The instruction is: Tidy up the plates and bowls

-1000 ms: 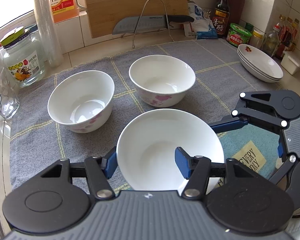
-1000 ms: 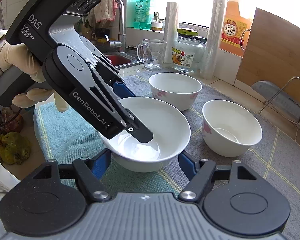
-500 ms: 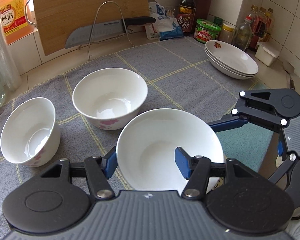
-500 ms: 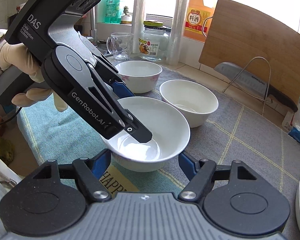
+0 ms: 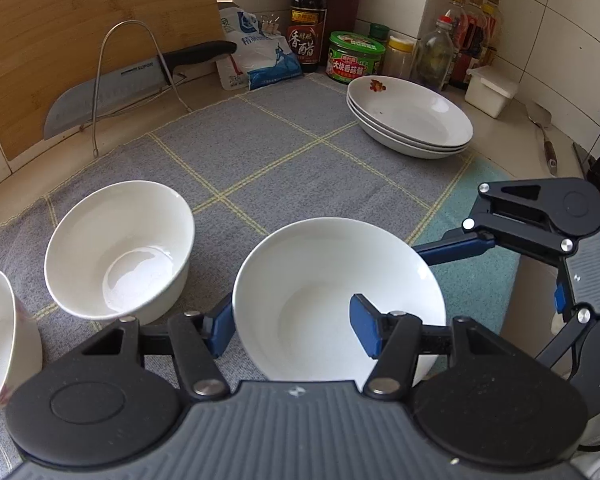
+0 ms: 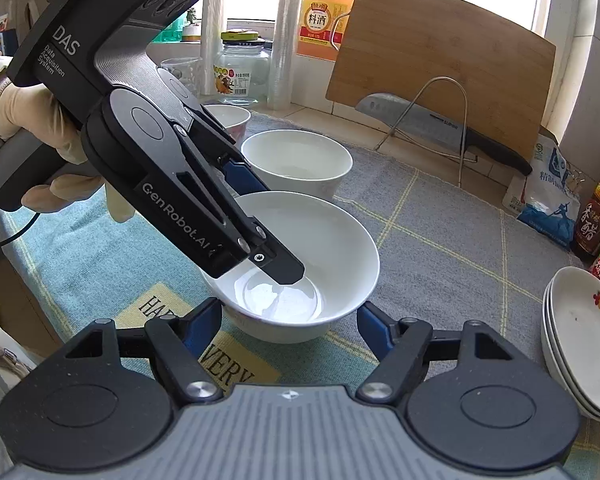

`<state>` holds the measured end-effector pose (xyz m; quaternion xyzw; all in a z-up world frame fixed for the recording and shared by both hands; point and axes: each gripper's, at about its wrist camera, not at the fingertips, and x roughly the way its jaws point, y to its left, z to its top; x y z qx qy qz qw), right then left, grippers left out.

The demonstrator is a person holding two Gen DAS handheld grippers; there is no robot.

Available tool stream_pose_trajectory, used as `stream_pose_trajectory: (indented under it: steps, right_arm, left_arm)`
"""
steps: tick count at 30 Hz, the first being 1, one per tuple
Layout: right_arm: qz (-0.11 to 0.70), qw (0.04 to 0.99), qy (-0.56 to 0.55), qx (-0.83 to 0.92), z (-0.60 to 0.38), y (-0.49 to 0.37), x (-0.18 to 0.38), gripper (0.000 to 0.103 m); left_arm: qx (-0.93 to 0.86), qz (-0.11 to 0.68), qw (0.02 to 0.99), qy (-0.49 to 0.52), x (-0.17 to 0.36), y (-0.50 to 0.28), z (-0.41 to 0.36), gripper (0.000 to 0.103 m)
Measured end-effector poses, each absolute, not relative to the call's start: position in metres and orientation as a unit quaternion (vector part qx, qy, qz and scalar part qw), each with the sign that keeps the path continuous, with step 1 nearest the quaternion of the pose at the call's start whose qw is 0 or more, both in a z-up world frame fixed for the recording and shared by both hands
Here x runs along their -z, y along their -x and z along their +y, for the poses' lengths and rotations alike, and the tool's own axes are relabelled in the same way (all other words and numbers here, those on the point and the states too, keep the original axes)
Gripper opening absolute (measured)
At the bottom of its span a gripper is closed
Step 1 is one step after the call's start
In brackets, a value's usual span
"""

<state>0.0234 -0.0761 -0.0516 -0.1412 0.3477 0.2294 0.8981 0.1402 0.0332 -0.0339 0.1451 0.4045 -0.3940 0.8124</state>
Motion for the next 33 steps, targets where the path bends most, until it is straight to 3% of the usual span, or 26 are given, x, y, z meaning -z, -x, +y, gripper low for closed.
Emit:
stream_pose_trajectory:
  steps: [15,18,20,22,33]
  right_arm:
    - [0.360,0.896,0.135,-0.224,-0.089,-0.024,0.056,0.079]
    - [0.362,0.895,0.136,-0.225,-0.088,-0.025,0.056,0.081]
    - [0.360,0.895,0.133,-0.228,-0.087,-0.026,0.056,0.088]
    - [0.352,0.898,0.126,-0.231,-0.088,-0.025,0.053,0.103]
    - [0.344,0.905,0.112,-0.223,-0.093,-0.022,0.043,0.103]
  left_arm:
    - [0.400,0.414,0.806,-0.139,0.041,-0.143,0.024,0.060]
    - [0.407,0.411,0.805,-0.136,0.041,-0.141,0.024,0.070]
    - [0.407,0.402,0.808,-0.137,0.039,-0.138,0.025,0.080]
    - [0.405,0.391,0.814,-0.142,0.036,-0.135,0.025,0.082]
    - [0.362,0.324,0.859,-0.157,0.011,-0.116,0.045,0.098]
